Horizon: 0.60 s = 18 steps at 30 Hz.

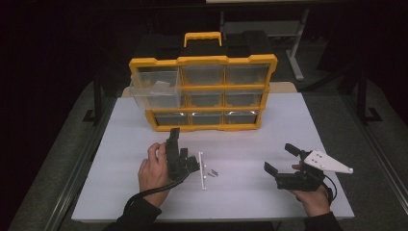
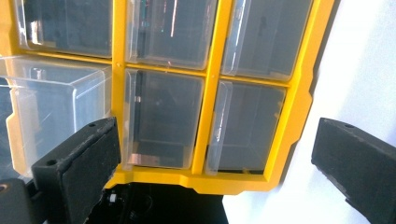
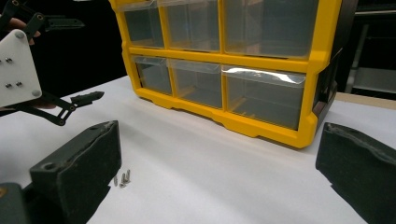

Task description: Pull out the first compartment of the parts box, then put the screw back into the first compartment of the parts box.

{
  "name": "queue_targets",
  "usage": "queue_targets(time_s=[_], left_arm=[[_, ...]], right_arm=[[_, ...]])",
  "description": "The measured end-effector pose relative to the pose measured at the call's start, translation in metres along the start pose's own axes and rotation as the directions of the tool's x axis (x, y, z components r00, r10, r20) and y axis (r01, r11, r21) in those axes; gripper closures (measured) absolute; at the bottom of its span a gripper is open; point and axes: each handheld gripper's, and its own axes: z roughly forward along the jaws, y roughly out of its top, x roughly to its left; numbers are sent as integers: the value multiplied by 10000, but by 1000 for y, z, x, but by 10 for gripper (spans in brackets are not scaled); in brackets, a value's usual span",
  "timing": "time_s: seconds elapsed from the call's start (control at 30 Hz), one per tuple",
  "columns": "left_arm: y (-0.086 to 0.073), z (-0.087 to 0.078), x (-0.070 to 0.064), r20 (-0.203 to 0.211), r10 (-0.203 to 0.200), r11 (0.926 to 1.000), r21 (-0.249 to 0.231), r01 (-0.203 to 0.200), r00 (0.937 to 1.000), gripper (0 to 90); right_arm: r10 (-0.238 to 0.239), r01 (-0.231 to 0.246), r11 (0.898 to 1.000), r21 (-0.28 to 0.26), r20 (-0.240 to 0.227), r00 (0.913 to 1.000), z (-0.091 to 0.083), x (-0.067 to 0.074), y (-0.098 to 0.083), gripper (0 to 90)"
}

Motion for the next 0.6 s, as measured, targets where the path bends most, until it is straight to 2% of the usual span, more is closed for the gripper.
queue_targets(time_s=[0.13,0.37,0.4,0.47,0.5,0.53,0.57,0.6], left_arm=[[1,0,-4,93,-65,10000,-60,66,9999,8],[3,3,-12,355,-532,9986,32,531,9980,8],[3,4,-14,362,-771,9970,134,767,9964,8],[4,4,-14,384,-917,9956,232,909,9950,8],[4,5,-14,458,-1296,9914,263,1285,9905,8],[5,4,-14,510,-1759,9840,394,1740,9831,8],[5,4,-14,510,-1759,9840,394,1740,9831,8],[8,4,-15,595,-2183,9754,446,2159,9741,8]], right_arm=[[-46,46,10000,-3,-32,10000,1,0,0,0],[13,-13,10000,-9,8,10000,0,0,0,0],[-2,2,10000,-21,-2,10000,0,0,0,0],[-8,8,10000,-26,-12,10000,0,0,0,0],[-8,8,10000,-26,-12,10000,0,0,0,0],[-12,12,10000,-58,-22,10000,0,0,0,0],[20,-20,10000,-35,-14,10000,-1,0,0,0],[51,-51,10000,-12,-9,10000,-1,0,0,0]])
